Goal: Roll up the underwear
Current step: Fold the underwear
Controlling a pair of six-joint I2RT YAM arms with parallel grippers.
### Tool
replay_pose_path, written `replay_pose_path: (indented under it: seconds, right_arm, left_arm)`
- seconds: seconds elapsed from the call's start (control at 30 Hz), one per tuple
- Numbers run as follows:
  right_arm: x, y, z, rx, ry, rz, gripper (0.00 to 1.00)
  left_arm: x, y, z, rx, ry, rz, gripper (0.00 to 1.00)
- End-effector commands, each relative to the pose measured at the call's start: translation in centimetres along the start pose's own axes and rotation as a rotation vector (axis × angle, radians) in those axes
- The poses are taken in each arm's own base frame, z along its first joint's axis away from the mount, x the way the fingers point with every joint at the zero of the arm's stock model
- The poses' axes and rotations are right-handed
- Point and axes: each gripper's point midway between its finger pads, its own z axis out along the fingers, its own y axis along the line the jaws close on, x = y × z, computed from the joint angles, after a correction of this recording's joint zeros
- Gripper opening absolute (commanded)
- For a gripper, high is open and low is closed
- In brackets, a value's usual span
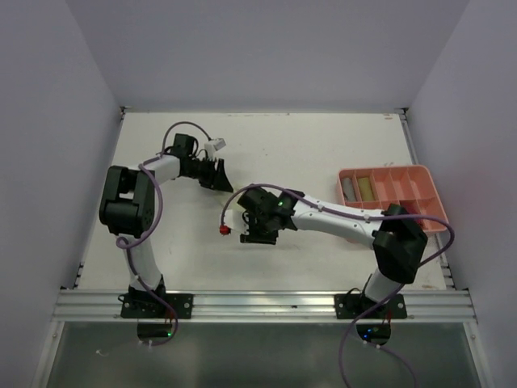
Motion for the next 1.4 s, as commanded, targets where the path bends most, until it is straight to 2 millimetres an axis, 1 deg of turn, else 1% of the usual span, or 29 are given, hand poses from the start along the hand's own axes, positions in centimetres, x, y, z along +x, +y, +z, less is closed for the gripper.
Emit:
replay_pose_path:
  seconds: [0.0, 0.07, 0.1, 0.13, 0.17, 0.2, 0.27, 0.33, 0.37, 0.4, 0.53, 0.63, 0.83, 0.87, 1.0, 1.03, 1.13, 1.17, 1.3, 1.37]
  right_arm:
    - [-1.1, -2.8, -0.1, 0.159, 0.038, 0.048, 0.37]
    - [-1.1, -2.2, 1.2, 0.170, 0.066, 0.056, 0.38]
    - [-1.6, -1.7, 1.6, 0.176, 0.071, 0.040, 0.39]
    - [-1.7, -1.5, 2.2, 0.173, 0.082, 0.040, 0.39]
    - [-1.4, -1.2, 3.2, 0.167, 0.112, 0.041, 0.39]
    - [-1.7, -0.9, 3.6, 0.173, 0.117, 0.027, 0.39]
    - [-1.7, -1.2, 4.4, 0.191, 0.135, 0.016, 0.39]
    - [-2.1, -1.2, 4.6, 0.201, 0.137, 0.011, 0.40]
    - [-1.8, -1.2, 5.1, 0.195, 0.158, 0.010, 0.40]
    - [-2.3, -1.4, 5.0, 0.205, 0.152, 0.012, 0.41]
    - [-2.8, -1.8, 5.4, 0.215, 0.164, 0.028, 0.42]
    - [-3.2, -1.8, 5.8, 0.215, 0.176, 0.040, 0.44]
    - [-2.8, -2.2, 7.1, 0.216, 0.231, 0.036, 0.44]
    - [-2.5, -2.0, 7.2, 0.208, 0.249, 0.034, 0.44]
    - [-2.3, -2.6, 7.2, 0.244, 0.283, 0.007, 0.44]
    - [-2.2, -3.0, 7.0, 0.270, 0.298, -0.008, 0.44]
    - [-1.9, -3.3, 6.6, 0.302, 0.324, -0.029, 0.44]
    - [-2.2, -3.2, 6.5, 0.313, 0.318, -0.042, 0.44]
    - [-1.9, -2.8, 6.4, 0.347, 0.346, -0.085, 0.44]
    - [-2.0, -2.2, 6.4, 0.339, 0.345, -0.089, 0.44]
  left_arm:
    - [-1.3, -1.0, -0.7, -0.024, -0.051, 0.034, 0.51]
    - [-0.9, -0.9, -0.7, -0.033, -0.039, 0.036, 0.51]
    - [-0.8, -0.8, -0.6, -0.034, -0.036, 0.036, 0.51]
    - [-0.8, -0.7, -0.6, -0.036, -0.036, 0.037, 0.51]
    - [-0.6, -0.5, -0.4, -0.036, -0.028, 0.028, 0.51]
    - [-0.6, -0.3, -0.3, -0.041, -0.025, 0.026, 0.51]
    - [-0.4, 0.3, 0.0, -0.057, -0.012, 0.014, 0.51]
    - [-0.4, 0.8, 0.1, -0.071, -0.008, 0.019, 0.51]
    - [0.0, 1.3, 0.4, -0.083, 0.004, 0.013, 0.51]
    - [0.3, 1.5, 0.5, -0.084, 0.010, 0.006, 0.51]
    - [1.4, 2.3, 1.4, -0.076, 0.039, -0.024, 0.51]
    - [1.6, 2.6, 1.7, -0.073, 0.044, -0.033, 0.51]
    - [2.0, 3.0, 2.1, -0.069, 0.060, -0.045, 0.51]
    - [2.0, 3.0, 2.1, -0.069, 0.059, -0.041, 0.51]
    - [2.3, 3.2, 2.0, -0.077, 0.064, -0.037, 0.51]
    - [2.3, 3.2, 2.0, -0.078, 0.063, -0.036, 0.51]
    - [2.6, 3.5, 2.0, -0.085, 0.071, -0.038, 0.51]
    - [2.6, 3.5, 2.1, -0.085, 0.073, -0.041, 0.51]
    - [2.6, 3.7, 2.1, -0.087, 0.074, -0.042, 0.52]
    - [2.7, 3.8, 2.1, -0.089, 0.080, -0.046, 0.52]
